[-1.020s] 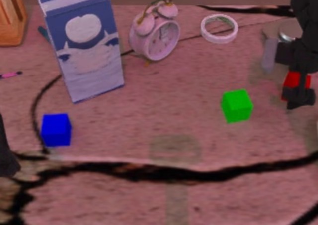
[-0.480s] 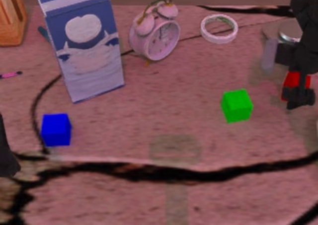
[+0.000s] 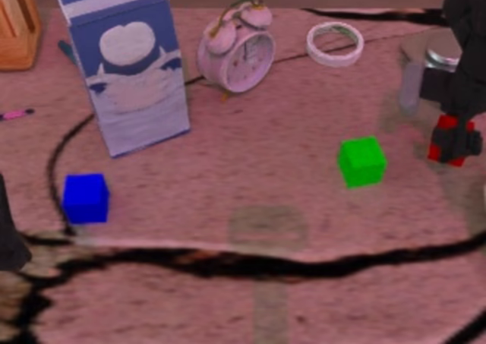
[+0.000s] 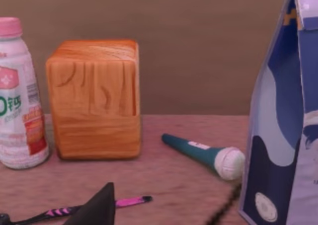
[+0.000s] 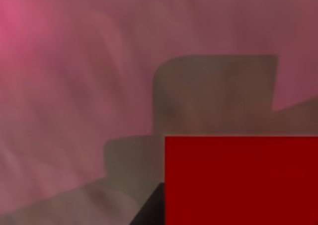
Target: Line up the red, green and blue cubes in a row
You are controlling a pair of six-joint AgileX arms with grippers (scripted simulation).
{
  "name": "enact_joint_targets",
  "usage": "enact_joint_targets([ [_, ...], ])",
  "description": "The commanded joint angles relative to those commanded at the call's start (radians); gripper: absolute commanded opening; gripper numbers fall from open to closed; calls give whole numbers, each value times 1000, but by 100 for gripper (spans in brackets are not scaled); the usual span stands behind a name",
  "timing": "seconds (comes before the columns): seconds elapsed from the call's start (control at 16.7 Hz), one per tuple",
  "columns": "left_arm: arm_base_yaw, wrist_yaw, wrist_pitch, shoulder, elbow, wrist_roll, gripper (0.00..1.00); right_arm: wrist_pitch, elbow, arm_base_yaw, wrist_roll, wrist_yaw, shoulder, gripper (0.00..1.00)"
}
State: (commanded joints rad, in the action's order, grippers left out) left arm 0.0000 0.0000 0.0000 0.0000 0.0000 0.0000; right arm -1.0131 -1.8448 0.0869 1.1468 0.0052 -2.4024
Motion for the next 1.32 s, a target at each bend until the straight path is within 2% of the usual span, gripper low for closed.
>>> enact_joint_targets([
  [0.48,0,0,0,0,0,0,100,0,0,0,0,0,0,0],
  [0.72,0,0,0,0,0,0,100,-66,-36,-1,-13,-4,40,0],
  [1.02,0,0,0,0,0,0,100,-249,-167,7,-11,-4,78,0],
  [1.32,0,0,0,0,0,0,100,-264,-180,3,-13,-4,83,0],
])
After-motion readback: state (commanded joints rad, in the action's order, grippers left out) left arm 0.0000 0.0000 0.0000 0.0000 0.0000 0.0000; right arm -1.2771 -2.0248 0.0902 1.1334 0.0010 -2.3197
